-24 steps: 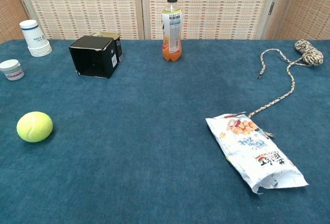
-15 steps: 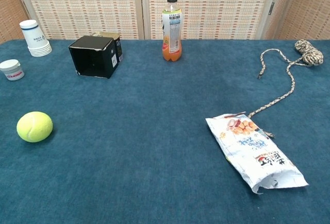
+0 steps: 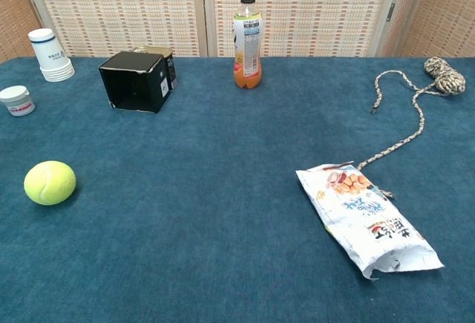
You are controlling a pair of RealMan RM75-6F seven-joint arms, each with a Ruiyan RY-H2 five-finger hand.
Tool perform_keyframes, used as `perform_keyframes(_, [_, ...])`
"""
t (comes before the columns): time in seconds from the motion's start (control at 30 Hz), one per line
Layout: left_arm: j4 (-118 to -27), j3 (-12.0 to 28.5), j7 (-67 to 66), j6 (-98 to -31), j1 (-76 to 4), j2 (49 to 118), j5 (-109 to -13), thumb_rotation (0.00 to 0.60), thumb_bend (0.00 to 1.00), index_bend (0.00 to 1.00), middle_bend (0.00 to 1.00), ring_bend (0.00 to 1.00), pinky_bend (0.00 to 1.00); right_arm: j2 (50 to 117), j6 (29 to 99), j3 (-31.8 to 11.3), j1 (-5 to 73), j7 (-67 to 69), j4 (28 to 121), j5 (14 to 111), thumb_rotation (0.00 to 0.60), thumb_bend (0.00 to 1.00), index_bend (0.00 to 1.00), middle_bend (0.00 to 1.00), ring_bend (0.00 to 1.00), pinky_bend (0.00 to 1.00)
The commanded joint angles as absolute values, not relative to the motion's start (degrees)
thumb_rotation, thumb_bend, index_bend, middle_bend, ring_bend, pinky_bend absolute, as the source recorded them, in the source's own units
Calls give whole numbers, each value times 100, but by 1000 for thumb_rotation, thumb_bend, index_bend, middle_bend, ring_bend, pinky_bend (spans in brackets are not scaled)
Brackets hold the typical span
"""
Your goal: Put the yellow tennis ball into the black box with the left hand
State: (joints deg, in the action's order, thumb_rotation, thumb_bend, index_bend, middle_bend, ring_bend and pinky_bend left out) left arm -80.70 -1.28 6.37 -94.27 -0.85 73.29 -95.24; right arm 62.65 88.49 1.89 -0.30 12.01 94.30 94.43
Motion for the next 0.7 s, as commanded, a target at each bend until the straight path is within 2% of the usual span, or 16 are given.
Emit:
perform_keyframes(0.03, [-7344,140,1255,-10266,6,7904,-9770,424,164,999,1000,985,1000,6250,8798,195,0,1189,9446,9441,535,0,0,0,0,0])
perform_keyframes(0.2, [-7158,47,1231,-10142,-22,7901,-9792,424,162,1000,1000,1000,1000,6249,8847,201,-26,1260,9425,9433,536,0,0,0,0,0])
perform_keyframes(0.27, [-7206,-26,1171,-10059,-22,7855,-9811,466,176,1000,1000,1000,1000,6249,8855,205,-34,1275,9419,9427,536,0,0,0,0,0])
perform_keyframes(0.3, [-7228,-63,1131,-10023,-24,7835,-9830,508,196,1000,1000,1000,1000,6249,8865,207,-38,1278,9417,9433,536,0,0,0,0,0])
perform_keyframes(0.33, [-7286,-132,1085,-9962,-27,7820,-9871,555,232,1000,1000,1000,1000,6251,8882,211,-44,1279,9416,9446,536,0,0,0,0,0])
perform_keyframes(0.4, [-7358,-265,1065,-9870,-19,7824,-9947,596,341,1000,1000,1000,1000,6257,8897,219,-48,1265,9412,9469,536,0,0,0,0,0])
perform_keyframes(0.53, [-7199,-459,820,-9710,-16,8029,-10098,600,582,1000,1000,1000,1000,6261,8885,242,-41,1238,9413,9510,536,0,0,0,0,0])
perform_keyframes(0.6, [-7034,-505,741,-9611,-49,8235,-10149,600,644,1000,1000,1000,1000,6262,8896,249,-41,1239,9412,9534,536,0,0,0,0,0])
perform_keyframes(0.7, [-6750,-501,754,-9368,-141,8577,-10097,600,680,1000,1000,1000,1000,6261,8910,260,-47,1254,9397,9548,535,0,0,0,0,0])
